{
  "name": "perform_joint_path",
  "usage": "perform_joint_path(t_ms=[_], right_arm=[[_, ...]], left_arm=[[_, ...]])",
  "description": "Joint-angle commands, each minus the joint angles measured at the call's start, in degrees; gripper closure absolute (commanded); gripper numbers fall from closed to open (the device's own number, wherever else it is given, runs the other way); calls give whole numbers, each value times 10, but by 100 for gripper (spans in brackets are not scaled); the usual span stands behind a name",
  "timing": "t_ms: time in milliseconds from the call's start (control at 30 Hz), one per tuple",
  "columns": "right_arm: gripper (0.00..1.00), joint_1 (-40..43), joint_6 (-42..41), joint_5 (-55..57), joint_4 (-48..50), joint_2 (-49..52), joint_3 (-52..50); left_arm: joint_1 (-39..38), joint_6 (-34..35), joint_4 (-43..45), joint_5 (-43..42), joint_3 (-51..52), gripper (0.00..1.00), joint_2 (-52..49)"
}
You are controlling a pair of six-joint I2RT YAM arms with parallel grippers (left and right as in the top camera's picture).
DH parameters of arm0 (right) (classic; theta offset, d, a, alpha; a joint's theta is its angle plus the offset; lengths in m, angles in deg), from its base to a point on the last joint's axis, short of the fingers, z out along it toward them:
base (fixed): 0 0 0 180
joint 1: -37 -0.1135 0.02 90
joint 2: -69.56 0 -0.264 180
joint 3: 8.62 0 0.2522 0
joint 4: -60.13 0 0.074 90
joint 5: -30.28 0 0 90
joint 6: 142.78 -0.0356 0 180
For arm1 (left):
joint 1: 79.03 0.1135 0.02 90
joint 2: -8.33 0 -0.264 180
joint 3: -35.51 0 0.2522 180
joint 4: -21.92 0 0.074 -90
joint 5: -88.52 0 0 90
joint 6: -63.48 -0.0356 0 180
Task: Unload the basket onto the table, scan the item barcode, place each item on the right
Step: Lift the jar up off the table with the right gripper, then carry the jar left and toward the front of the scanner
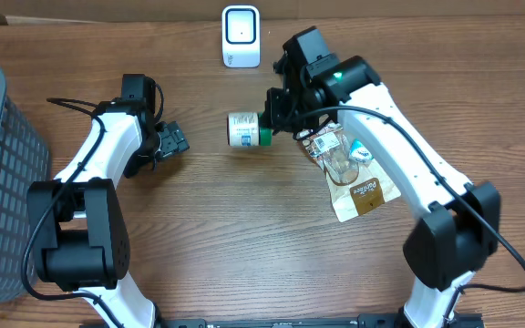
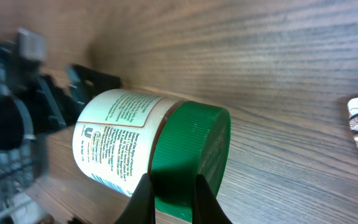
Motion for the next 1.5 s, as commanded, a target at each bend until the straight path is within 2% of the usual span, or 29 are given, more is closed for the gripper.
perform_joint_path(t_ms=[0,500,667,867,933,1267,1467], right_arm=[[96,2,-36,21,11,-49,27],[96,-1,-34,65,21,-62,27],[96,-26,-34,178,29,-62,27],[96,-86,-33,376,33,-61,27],[96,-118,-4,442,35,-58,27],[96,-209,97,623,9,15,26],[96,-220,117,654,-32,90,26]], left_arm=[[2,2,1,7,3,0,-4],[2,2,1,7,3,0,-4],[2,2,1,7,3,0,-4],[2,2,1,7,3,0,-4],[2,2,1,8,3,1,-4],[2,2,1,7,3,0,-4],[2,2,1,7,3,0,-4]])
